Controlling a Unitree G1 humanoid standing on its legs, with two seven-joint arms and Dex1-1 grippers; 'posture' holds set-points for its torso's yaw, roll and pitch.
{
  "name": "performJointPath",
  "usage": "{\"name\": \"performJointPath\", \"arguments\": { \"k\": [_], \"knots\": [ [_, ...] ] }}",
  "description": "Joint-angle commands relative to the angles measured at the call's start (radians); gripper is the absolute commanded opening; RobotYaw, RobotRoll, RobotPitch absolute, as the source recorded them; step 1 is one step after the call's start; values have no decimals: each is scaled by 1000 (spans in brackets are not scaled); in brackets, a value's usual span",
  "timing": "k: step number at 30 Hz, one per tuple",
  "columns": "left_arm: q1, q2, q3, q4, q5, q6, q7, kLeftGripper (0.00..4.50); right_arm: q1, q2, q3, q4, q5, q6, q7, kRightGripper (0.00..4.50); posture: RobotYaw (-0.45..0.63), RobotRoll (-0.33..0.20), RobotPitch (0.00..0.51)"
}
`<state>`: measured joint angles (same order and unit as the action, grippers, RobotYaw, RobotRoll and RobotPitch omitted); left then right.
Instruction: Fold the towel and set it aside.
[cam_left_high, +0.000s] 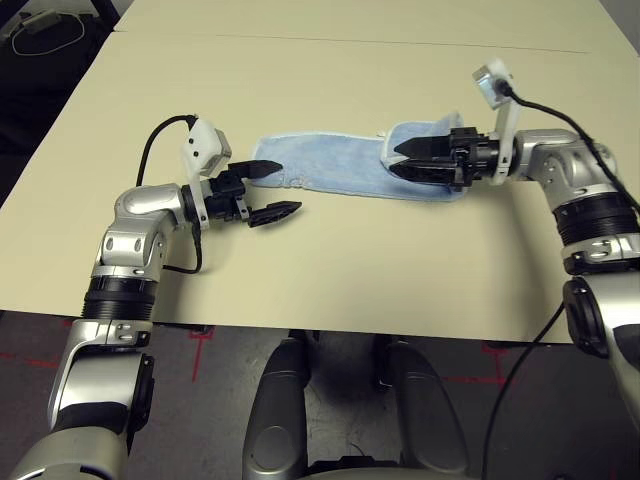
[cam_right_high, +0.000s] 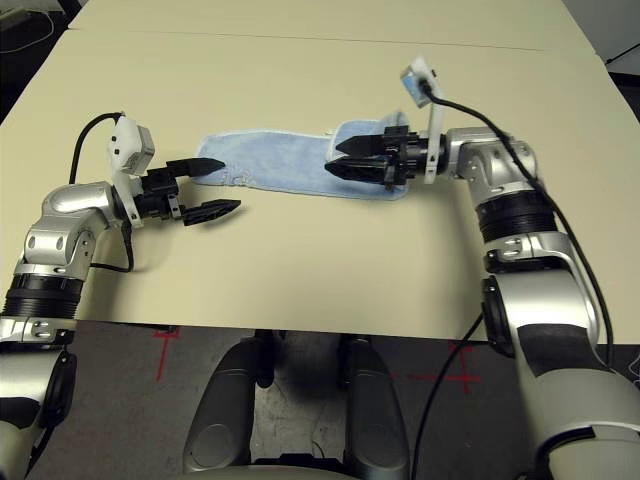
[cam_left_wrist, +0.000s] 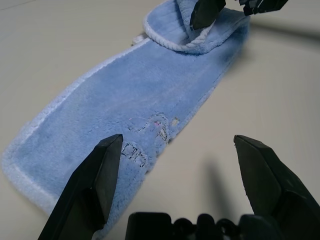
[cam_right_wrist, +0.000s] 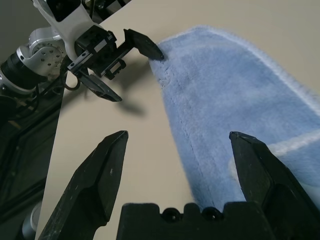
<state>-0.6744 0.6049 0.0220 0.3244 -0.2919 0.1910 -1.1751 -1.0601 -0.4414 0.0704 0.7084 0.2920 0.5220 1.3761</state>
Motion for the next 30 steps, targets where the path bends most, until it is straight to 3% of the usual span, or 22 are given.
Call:
{"name": "performJointPath", "arguments": {
  "k": [1,4,8,12,20,30],
  "knots": [
    [12,7,-6,-15,-5,4,-6,4500,9,5,31,-17,-10,1,34,4430,-1,0,266],
    [17,9,-5,-19,-5,6,-4,4500,34,-9,30,-74,13,14,76,4430,-1,0,265],
    [21,7,-4,-27,-7,11,2,4500,43,-43,-51,-140,79,52,56,4430,-4,0,264],
    [27,7,-3,-28,-8,9,3,4500,78,-142,-131,-232,142,117,47,4430,-19,0,263],
    [1,-4,-12,4,-3,-3,-1,4500,199,-280,-174,-334,188,190,41,4430,-30,0,263],
    [4,1,-12,-2,-5,0,-6,4500,218,-332,-139,-228,114,114,-14,4430,-25,0,264]
  ]
}}
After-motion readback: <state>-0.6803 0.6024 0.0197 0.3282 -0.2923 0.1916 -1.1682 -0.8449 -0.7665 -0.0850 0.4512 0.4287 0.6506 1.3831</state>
